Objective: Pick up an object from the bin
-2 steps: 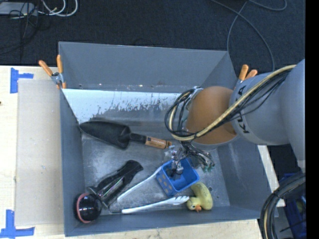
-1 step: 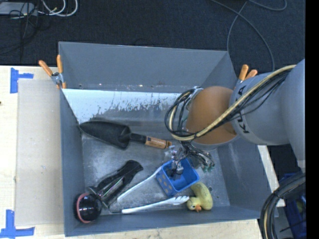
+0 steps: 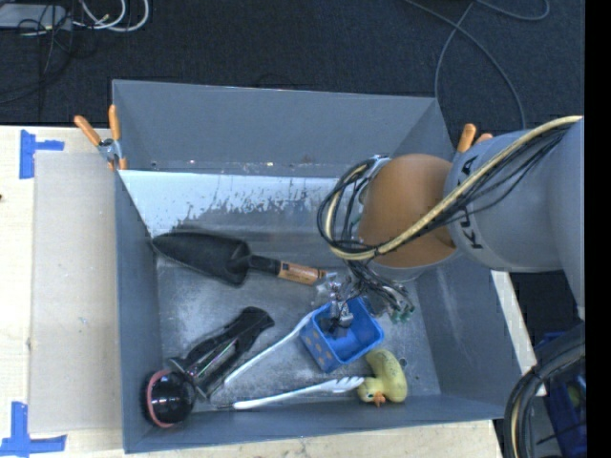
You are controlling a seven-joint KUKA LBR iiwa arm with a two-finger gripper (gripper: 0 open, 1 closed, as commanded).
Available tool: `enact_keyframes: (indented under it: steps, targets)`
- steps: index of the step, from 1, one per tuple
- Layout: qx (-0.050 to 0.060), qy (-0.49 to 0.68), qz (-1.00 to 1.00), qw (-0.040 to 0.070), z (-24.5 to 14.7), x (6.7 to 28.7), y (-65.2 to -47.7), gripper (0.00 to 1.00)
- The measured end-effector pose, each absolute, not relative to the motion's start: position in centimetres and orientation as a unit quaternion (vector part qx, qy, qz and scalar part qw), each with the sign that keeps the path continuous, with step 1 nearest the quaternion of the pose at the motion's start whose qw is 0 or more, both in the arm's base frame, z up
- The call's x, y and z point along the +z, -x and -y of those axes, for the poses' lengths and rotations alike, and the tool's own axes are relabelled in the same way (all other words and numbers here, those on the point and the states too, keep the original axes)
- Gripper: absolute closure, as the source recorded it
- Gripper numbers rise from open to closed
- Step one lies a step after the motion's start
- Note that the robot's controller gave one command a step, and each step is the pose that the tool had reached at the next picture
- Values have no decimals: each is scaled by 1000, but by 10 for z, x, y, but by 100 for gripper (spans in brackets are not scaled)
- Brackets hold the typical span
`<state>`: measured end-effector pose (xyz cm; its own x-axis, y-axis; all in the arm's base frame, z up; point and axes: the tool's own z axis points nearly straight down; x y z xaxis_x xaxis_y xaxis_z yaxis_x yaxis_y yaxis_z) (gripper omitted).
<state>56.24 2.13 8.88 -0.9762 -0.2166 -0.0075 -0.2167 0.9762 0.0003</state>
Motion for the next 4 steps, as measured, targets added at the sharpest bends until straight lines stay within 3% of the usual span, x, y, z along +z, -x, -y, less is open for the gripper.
enact_keyframes:
  steps: [1,2,3,4]
  targets:
    - [-1,173,-985,6,-52,107,-569,100]
    - [0,137,-991,10,-48,223,-567,0]
    - [0,136,-991,7,-47,219,-566,0]
    - [-1,161,-987,11,-41,172,-559,0]
